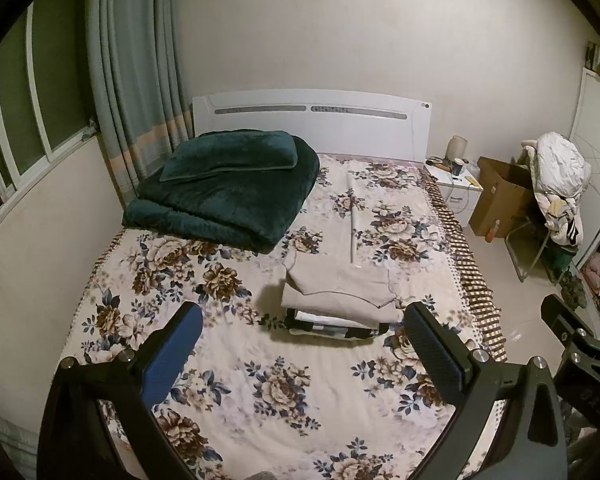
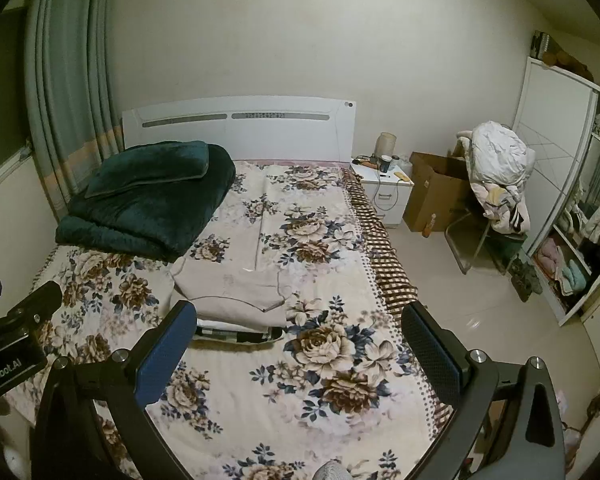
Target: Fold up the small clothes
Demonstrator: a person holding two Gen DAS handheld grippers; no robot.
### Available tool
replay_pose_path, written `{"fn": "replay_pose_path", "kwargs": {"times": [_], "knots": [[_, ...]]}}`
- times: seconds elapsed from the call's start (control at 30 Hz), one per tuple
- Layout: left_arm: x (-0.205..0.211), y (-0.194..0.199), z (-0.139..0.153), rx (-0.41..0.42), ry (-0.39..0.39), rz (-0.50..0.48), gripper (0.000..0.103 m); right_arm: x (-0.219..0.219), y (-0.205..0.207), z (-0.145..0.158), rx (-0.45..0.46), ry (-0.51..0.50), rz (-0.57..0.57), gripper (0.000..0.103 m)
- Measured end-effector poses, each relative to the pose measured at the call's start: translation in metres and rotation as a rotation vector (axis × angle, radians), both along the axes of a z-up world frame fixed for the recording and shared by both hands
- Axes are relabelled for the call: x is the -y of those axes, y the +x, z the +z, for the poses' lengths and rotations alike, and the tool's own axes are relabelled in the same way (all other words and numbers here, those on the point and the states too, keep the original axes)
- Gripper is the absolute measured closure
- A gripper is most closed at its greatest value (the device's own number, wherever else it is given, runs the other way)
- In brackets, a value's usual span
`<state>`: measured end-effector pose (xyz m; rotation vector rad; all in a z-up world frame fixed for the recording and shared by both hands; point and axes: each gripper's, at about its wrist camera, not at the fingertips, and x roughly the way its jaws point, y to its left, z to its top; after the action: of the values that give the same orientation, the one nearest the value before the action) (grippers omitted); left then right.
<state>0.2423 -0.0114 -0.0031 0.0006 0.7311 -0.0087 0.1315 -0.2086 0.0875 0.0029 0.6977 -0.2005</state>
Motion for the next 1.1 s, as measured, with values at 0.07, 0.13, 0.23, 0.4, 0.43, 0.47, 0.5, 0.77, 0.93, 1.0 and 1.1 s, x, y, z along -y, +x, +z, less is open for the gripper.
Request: {"fn": "replay_pose_path", "kwargs": {"times": [0.07,0.13,0.23,0.4,0.43,0.47,0.5,0.77,0.93,1.0,1.1], "knots": [[-0.001,-0.001,0.002,0.002,0.0,0.003,0.0,0.0,0.001,0.001,0.002,-0.002,0.0,0.0],[-0.001,-0.001,0.001,0.001,0.0,0.001,0.0,0.001,0.001,0.003,0.003,0.002,0.002,0.0],[-0.001,-0.001,0.002,0.001,0.003,0.001,0.0,0.001,0.0,0.003,0.001,-0.003,0.003,0.0],[-0.003,-0.001,0.003,-0.002,0.005,0.006,0.0,0.001,0.002,0.005,-0.005,-0.003,0.013,0.0],[-0.004,-0.001,0.004,-0.003,0.005,0.006,0.0,0.002,0.002,0.005,-0.006,-0.001,0.013,0.0],[-0.005,-0.001,0.005,-0.002,0.004,0.006,0.0,0.002,0.001,0.006,-0.007,0.003,0.014,0.0],[-0.005,-0.001,0.005,-0.001,0.005,0.007,0.0,0.002,0.003,0.003,-0.007,0.005,0.015,0.0],[-0.004,-0.001,0.004,0.0,0.004,0.004,0.0,-0.002,0.005,0.002,-0.005,0.01,0.024,0.0],[-0.007,0.0,0.01,-0.001,0.002,0.001,0.0,-0.007,0.008,-0.001,-0.013,0.02,0.034,0.0],[-0.007,0.0,0.011,0.002,0.002,0.0,0.0,-0.008,0.008,-0.002,-0.016,0.022,0.036,0.0],[-0.006,-0.001,0.01,0.0,0.001,0.004,0.0,-0.008,0.008,-0.003,-0.016,0.027,0.036,0.0]]}}
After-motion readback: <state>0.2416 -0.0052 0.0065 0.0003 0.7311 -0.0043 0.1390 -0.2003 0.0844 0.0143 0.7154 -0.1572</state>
